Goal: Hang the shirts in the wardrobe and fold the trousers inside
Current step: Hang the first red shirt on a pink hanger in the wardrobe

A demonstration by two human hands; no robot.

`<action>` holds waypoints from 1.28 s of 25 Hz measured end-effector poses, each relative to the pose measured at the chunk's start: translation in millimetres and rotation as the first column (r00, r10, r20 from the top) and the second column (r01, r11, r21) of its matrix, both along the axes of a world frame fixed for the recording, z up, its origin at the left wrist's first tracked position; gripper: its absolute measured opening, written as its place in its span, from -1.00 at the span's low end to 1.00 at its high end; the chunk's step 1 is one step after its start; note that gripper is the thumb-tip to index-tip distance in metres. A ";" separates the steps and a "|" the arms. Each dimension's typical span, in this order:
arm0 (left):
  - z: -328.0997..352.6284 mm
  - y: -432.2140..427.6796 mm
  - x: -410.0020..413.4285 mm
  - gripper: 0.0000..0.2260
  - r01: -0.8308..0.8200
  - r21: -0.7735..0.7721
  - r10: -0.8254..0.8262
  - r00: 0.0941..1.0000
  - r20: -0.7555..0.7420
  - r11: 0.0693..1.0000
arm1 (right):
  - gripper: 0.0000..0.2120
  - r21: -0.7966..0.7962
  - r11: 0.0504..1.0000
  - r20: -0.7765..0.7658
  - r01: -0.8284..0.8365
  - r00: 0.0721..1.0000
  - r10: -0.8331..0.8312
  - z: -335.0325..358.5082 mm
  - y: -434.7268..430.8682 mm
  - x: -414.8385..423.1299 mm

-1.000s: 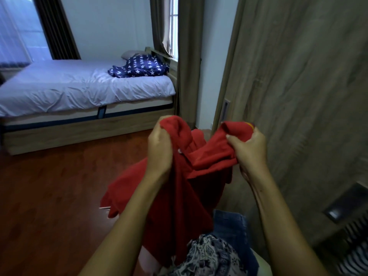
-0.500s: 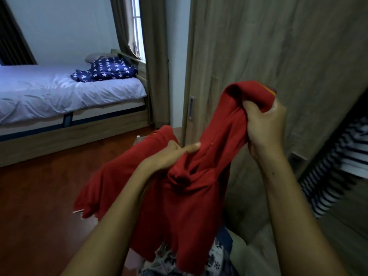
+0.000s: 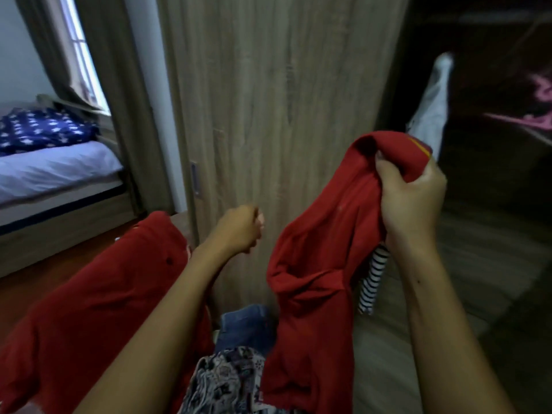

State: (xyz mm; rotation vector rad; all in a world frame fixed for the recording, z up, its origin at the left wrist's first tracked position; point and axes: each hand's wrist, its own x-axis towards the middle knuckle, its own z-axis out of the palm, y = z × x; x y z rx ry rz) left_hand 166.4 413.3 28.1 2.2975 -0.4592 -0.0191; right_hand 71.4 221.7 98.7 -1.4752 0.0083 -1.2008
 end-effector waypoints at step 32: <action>109.8 -248.1 -46.8 -0.78 0.390 -0.234 -0.321 0.903 0.284 0.890 | -0.50 -0.322 0.849 -0.646 0.418 0.559 -0.520 8.3 -204.0 -108.3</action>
